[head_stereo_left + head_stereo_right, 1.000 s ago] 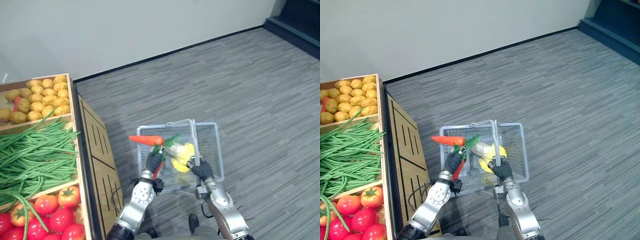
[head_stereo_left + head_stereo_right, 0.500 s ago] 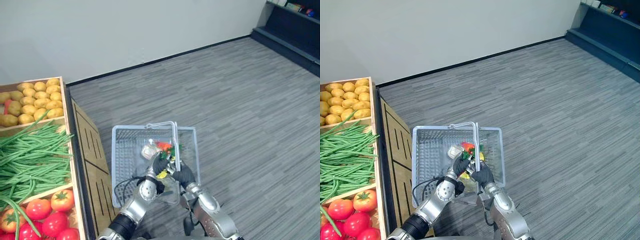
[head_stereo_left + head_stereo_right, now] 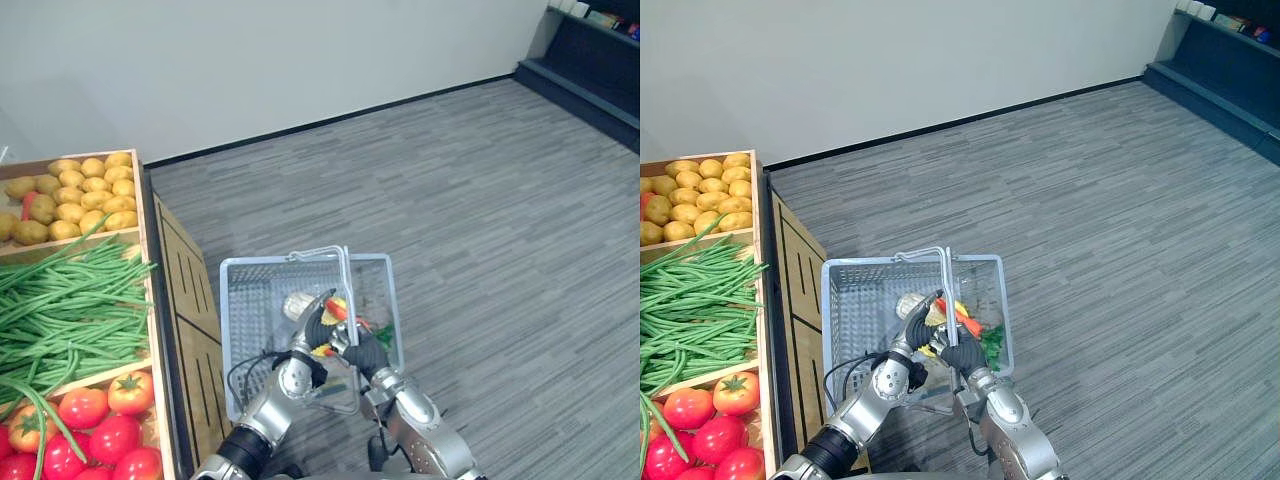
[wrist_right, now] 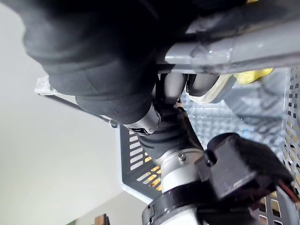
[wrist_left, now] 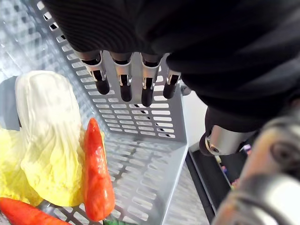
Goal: Pick vegetable in the basket
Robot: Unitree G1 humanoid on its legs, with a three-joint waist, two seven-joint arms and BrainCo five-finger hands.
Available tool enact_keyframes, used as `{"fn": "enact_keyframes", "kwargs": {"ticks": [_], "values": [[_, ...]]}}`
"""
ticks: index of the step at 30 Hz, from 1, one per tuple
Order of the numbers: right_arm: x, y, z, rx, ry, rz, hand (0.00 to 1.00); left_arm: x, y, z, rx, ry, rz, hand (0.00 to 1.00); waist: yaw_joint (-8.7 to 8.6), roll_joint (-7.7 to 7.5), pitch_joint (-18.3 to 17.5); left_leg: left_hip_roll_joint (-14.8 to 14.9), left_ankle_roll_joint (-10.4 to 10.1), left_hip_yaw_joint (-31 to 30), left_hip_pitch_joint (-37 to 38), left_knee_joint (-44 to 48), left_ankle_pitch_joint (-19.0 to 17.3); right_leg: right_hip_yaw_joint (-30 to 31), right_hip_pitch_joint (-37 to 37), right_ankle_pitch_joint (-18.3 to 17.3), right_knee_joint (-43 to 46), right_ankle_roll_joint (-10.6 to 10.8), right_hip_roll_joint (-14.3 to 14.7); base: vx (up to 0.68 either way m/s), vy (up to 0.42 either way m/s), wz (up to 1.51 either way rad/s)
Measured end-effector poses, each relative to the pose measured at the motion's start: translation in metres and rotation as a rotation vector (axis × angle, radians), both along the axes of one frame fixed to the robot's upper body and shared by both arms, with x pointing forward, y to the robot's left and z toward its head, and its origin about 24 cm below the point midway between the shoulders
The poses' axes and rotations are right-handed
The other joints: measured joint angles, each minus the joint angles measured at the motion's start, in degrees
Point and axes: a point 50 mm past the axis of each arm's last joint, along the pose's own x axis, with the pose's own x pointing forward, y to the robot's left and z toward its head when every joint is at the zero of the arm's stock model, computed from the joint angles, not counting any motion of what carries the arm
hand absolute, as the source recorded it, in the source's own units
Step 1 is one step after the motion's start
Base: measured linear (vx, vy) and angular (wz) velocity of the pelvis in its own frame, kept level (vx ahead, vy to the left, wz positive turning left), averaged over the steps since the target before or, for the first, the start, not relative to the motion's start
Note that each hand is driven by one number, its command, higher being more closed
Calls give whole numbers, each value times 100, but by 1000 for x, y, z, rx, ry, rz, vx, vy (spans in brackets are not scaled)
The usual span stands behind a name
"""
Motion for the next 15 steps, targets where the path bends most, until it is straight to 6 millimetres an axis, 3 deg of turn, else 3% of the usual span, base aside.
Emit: {"fn": "enact_keyframes", "kwargs": {"ticks": [2,8,12,15], "values": [[0,-25,-5,-101,2,-104,100,-3,7,8,-82,-22,27,0,74,4,-2,-4,1,-48,10,-2,1,-30,26,-2,-1,2,-2,-29,2,7],[-2,-71,-12,-347,12,-261,100,-17,42,16,-257,-35,169,0,107,29,-17,-30,-9,-170,89,-223,130,-162,62,-26,-5,34,-3,-19,-10,11],[-15,-117,-16,-418,72,-450,100,-40,83,4,-334,15,359,0,114,185,-124,-33,-10,-214,93,-269,145,-278,75,-53,-6,73,-14,11,-2,8],[-23,-137,-23,-451,119,-519,100,-51,101,-3,-369,39,437,0,136,219,-151,-34,-13,-229,106,-295,149,-310,128,-53,-41,74,-19,3,10,6]]}}
